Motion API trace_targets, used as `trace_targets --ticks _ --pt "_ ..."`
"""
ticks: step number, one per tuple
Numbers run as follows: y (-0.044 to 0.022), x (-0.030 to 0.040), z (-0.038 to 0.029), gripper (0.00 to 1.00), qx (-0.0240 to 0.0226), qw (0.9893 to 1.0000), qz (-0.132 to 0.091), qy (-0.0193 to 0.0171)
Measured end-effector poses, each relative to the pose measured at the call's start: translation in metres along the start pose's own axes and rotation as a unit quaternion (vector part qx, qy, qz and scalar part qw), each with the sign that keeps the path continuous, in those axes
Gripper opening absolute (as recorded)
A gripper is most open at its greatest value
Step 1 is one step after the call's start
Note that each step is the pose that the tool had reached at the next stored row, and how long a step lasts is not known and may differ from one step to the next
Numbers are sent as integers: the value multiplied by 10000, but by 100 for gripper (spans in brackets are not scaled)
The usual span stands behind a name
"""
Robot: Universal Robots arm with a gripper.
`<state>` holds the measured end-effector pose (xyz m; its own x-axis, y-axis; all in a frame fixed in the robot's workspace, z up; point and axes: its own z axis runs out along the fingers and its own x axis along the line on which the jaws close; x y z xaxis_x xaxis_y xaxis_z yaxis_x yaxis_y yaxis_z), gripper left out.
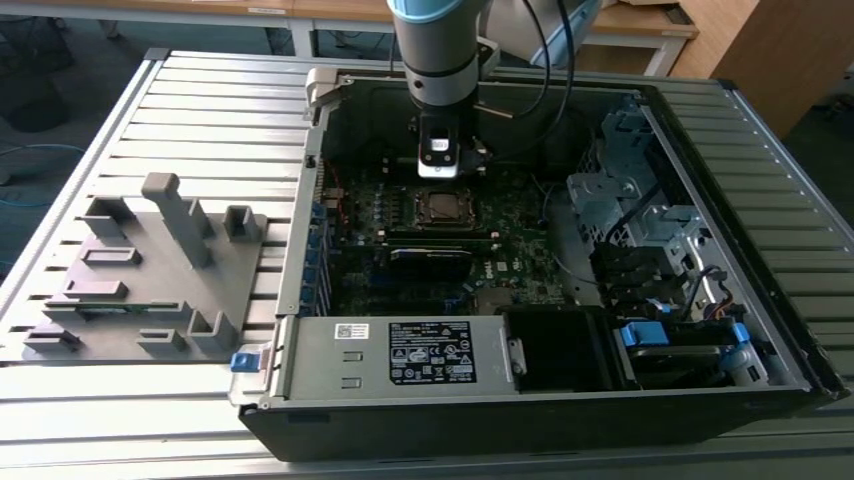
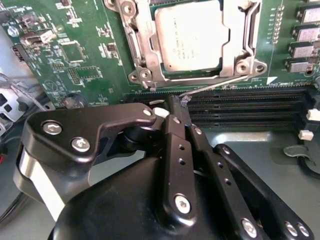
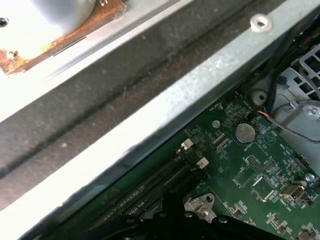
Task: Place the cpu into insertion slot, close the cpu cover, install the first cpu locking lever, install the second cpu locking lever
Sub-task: 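Install the first cpu locking lever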
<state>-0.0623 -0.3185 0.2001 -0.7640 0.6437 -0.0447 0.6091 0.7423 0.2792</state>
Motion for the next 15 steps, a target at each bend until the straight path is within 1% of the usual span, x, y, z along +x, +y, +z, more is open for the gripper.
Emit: trace_targets --ticks 3,4,5,9,15 --pt "0 0 0 10 -57 10000 16 45" --pt "0 1 1 10 -62 10000 17 48" --pt "0 1 2 10 -66 10000 17 48" --pt "-4 2 9 10 -83 10000 5 27" --pt "-5 2 8 10 -87 10000 0 25"
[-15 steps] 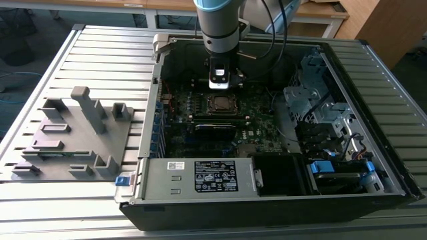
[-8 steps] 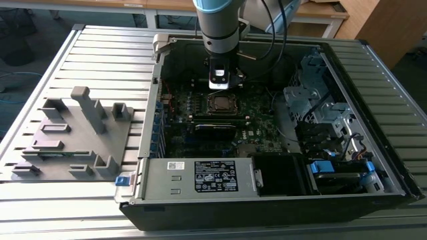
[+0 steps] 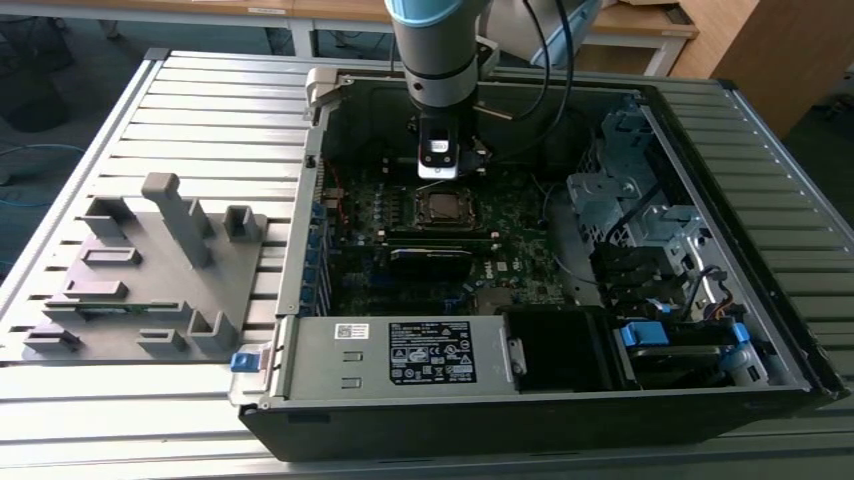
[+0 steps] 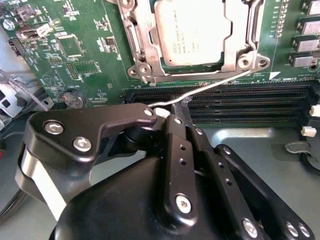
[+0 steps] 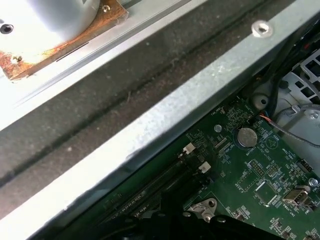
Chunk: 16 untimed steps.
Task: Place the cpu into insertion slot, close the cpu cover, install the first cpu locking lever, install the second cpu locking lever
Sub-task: 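Install the first cpu locking lever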
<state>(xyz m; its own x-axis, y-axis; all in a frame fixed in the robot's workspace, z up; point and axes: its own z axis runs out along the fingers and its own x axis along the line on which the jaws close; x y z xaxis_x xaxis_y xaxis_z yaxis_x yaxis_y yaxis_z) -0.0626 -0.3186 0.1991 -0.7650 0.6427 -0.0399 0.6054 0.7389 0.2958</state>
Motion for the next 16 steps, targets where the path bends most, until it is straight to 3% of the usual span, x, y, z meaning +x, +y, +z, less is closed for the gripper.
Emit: trace_targets --ticks 10,16 --pt "48 -6 -155 10 -8 10000 3 7" --pt "64 -9 -207 10 -13 10000 4 10"
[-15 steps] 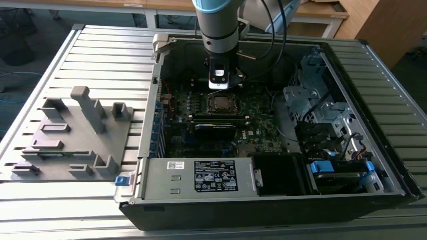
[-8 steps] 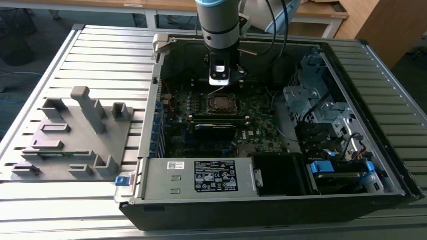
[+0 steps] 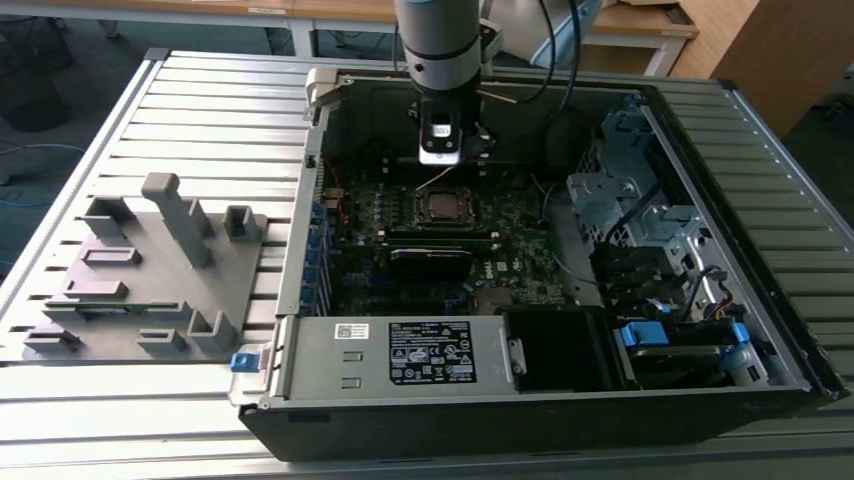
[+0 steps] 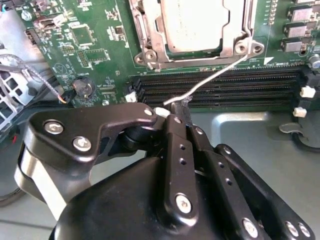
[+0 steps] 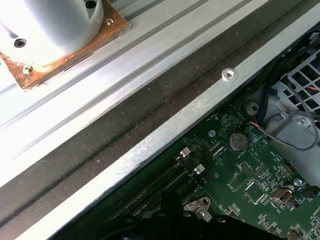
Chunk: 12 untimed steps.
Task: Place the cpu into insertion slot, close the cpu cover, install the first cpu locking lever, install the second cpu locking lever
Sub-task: 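Install the first cpu locking lever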
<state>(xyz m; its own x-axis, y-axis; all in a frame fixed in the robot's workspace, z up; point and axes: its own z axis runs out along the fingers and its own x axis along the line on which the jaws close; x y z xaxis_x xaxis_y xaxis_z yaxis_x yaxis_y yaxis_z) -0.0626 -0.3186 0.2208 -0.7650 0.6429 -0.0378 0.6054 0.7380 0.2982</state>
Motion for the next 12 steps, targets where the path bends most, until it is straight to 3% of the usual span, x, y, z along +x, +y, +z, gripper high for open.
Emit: trace_targets --ticks 12 --pt "47 -6 -152 10 0 10000 0 1"
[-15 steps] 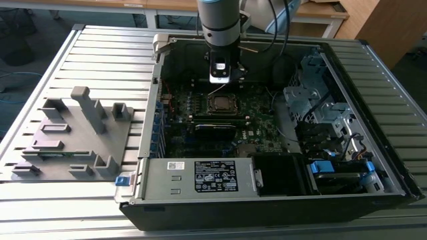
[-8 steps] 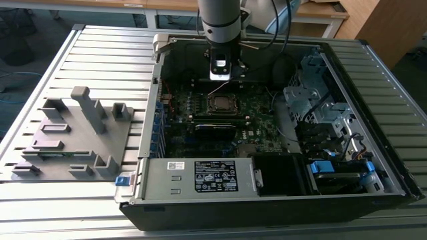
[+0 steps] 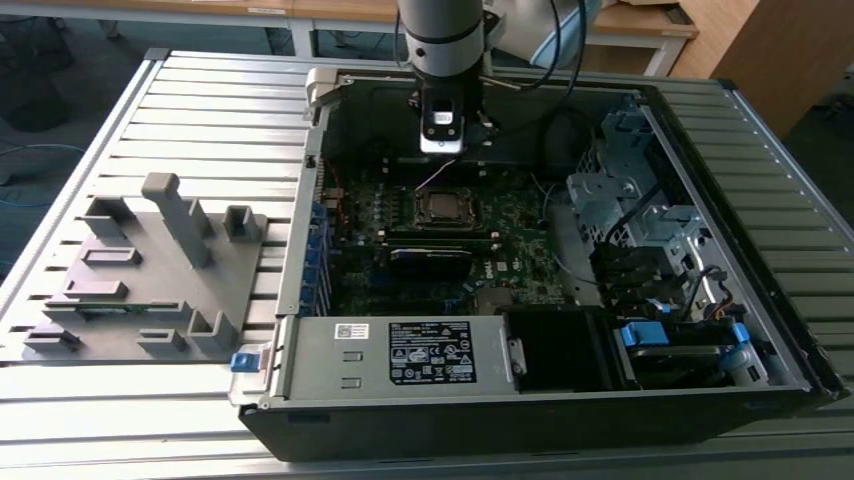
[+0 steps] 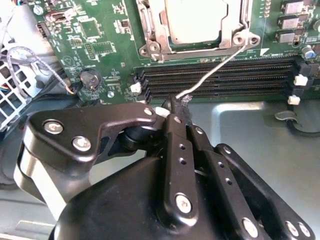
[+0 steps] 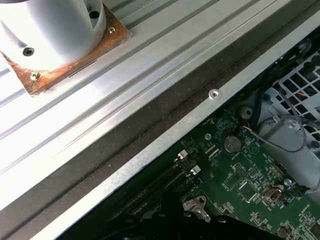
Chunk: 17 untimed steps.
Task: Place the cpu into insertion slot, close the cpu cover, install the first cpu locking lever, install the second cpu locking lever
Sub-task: 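Install the first cpu locking lever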
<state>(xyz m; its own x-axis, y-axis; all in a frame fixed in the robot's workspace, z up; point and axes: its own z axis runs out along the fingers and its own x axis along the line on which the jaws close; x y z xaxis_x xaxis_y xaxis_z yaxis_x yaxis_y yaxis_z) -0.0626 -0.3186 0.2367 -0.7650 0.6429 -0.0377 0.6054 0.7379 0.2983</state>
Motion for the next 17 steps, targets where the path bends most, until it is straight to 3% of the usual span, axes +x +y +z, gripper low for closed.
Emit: trace_targets --ticks 9,17 --pt "18 -3 -58 10 -3 10000 0 -1" --pt "-30 0 7 10 -47 10000 -15 -53"
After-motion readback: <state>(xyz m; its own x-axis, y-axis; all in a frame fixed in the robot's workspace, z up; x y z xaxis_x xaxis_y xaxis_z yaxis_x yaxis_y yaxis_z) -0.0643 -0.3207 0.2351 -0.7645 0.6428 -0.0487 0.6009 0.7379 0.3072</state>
